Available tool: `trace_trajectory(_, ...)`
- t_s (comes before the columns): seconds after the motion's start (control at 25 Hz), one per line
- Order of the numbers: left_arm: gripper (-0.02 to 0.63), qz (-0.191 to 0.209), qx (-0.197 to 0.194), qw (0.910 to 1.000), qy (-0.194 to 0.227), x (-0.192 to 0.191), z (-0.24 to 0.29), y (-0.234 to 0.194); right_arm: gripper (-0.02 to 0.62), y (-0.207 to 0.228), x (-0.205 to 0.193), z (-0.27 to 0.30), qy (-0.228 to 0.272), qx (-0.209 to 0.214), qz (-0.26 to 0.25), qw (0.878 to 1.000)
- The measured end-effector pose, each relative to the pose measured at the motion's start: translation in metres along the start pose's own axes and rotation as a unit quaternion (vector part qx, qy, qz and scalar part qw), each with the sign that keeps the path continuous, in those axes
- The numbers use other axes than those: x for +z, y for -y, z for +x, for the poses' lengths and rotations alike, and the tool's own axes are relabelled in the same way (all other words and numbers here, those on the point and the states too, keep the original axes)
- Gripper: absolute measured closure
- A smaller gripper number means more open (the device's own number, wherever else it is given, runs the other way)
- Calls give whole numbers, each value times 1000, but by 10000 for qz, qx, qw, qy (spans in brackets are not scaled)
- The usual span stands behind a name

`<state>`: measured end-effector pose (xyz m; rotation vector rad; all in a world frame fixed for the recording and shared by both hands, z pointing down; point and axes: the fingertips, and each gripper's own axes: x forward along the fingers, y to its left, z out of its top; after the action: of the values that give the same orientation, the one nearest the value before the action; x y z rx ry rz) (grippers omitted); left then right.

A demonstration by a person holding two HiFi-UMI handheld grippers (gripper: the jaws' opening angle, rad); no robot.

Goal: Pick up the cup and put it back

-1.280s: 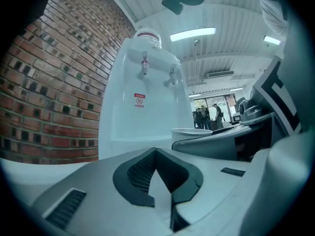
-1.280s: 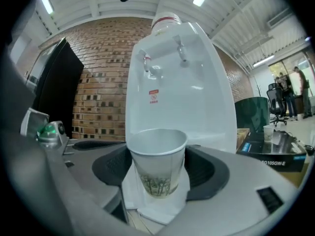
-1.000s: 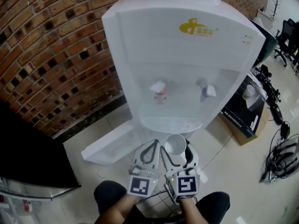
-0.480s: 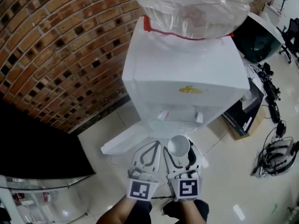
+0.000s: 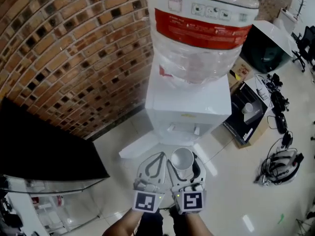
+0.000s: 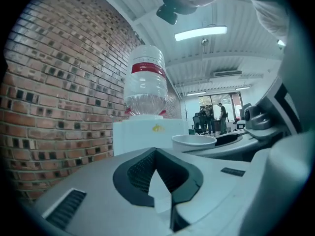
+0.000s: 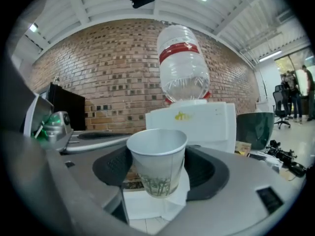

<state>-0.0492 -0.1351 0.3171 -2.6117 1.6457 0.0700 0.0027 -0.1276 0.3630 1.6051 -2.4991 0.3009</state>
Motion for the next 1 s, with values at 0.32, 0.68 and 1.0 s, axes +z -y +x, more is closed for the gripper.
trace_trajectory(0.32,615,-98,-103,9996,256,116,3,15,261,7,115,-40,92,-68,-314,9994)
trace_trajectory(0.68,615,-44,-437,9979,470,201,4,23,260,2,216,-66,549,-258,-395,9974)
trace_trajectory(1.0,615,-49,-572,9967,573,222,4,27,259,0,239,-76,715,-385,-557,9951)
